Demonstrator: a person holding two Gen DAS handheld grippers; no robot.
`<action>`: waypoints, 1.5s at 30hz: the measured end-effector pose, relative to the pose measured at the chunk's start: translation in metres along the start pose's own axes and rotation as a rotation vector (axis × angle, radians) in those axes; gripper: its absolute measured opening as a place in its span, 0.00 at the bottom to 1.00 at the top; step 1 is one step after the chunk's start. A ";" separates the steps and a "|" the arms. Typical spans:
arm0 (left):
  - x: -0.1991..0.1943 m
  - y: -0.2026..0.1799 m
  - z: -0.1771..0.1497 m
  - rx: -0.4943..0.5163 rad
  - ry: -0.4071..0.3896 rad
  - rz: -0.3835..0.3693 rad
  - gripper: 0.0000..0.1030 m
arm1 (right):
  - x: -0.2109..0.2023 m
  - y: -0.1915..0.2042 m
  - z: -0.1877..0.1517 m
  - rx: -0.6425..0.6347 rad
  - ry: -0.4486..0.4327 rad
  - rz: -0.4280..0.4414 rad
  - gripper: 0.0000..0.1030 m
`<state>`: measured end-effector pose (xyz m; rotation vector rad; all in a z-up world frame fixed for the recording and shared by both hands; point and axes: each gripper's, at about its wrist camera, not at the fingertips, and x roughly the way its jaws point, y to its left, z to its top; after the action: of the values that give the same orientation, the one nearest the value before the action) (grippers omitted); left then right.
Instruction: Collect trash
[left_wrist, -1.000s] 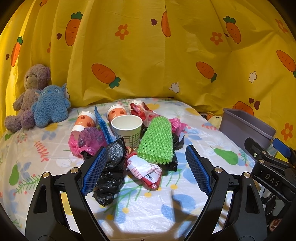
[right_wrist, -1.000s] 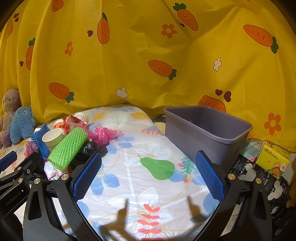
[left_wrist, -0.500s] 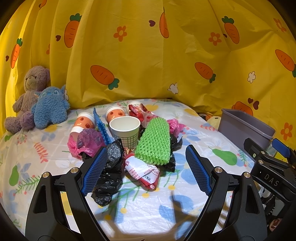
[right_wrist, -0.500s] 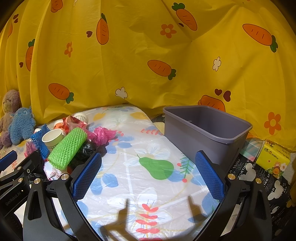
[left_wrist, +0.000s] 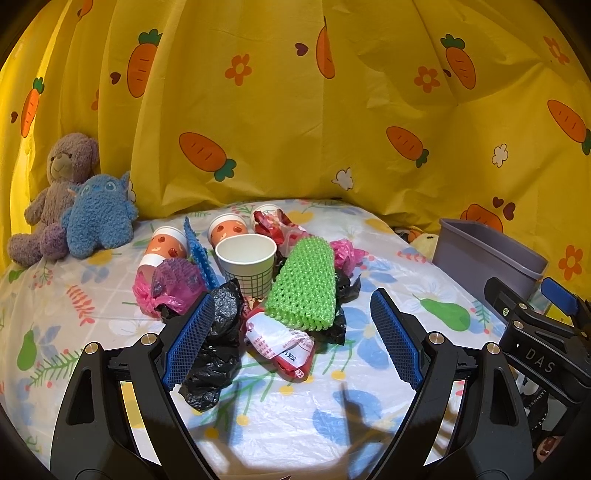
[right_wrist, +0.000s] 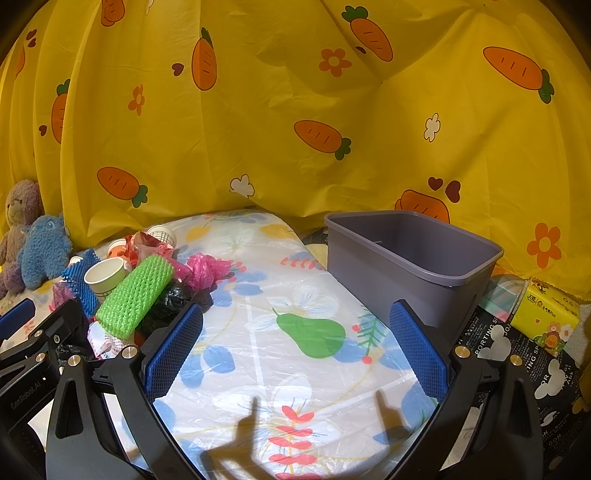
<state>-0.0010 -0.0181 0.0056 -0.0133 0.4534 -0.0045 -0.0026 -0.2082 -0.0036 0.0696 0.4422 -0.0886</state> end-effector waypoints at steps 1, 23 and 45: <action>0.000 0.000 0.000 0.001 0.001 0.002 0.82 | 0.000 0.000 0.000 0.000 0.000 0.000 0.95; 0.004 0.005 0.001 -0.020 0.003 -0.023 0.82 | 0.006 0.000 -0.002 -0.008 -0.003 0.032 0.95; 0.012 0.098 -0.016 -0.122 0.015 0.153 0.81 | 0.069 0.104 -0.010 -0.099 0.225 0.436 0.66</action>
<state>0.0031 0.0794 -0.0152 -0.0982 0.4679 0.1732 0.0660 -0.1085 -0.0369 0.0772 0.6460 0.3735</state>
